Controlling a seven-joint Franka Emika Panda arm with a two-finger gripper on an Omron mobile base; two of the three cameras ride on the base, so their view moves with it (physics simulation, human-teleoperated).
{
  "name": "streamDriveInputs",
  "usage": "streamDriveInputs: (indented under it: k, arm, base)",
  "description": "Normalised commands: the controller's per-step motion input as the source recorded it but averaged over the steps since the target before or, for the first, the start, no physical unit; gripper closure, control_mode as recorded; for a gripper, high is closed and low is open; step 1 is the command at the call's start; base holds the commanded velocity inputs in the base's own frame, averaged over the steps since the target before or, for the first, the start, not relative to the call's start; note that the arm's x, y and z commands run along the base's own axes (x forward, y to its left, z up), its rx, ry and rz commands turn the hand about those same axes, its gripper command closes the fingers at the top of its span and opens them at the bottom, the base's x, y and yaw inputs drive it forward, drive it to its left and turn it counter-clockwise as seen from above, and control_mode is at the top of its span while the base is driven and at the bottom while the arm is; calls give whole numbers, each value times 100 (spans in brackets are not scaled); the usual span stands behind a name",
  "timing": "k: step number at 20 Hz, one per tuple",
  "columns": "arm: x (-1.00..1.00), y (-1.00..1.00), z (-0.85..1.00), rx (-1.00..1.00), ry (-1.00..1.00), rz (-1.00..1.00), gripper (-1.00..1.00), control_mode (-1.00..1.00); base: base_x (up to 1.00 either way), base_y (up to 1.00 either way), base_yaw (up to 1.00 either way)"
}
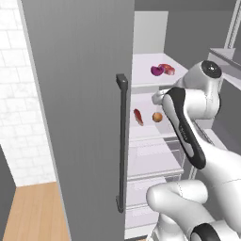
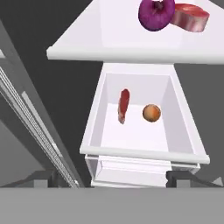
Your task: Place one onion and one steak in each tupperware on the nearby counter, to pack two identical lunches.
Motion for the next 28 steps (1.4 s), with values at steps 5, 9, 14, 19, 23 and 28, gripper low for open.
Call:
streamDriveInputs:
  k: [5, 9, 14, 19, 23, 28]
  arm:
    - [4, -21, 61, 1, -4, -4, -100, -100]
    - [38, -28, 57, 0, 0, -12, -100, -100]
    - [52, -10, 34, 0, 0, -7, -100, -100]
    - [64, 0, -6, 0, 1, 0, -100, -100]
    - [78, -10, -22, 0, 2, 0, -100, -100]
    - [66, -28, -20, 0, 0, 0, -100, -100]
  base:
    - [0, 0, 0]
    - [0, 0, 0]
    - [0, 0, 0]
    - [0, 0, 0]
    - [0, 0, 0]
    - [0, 0, 0]
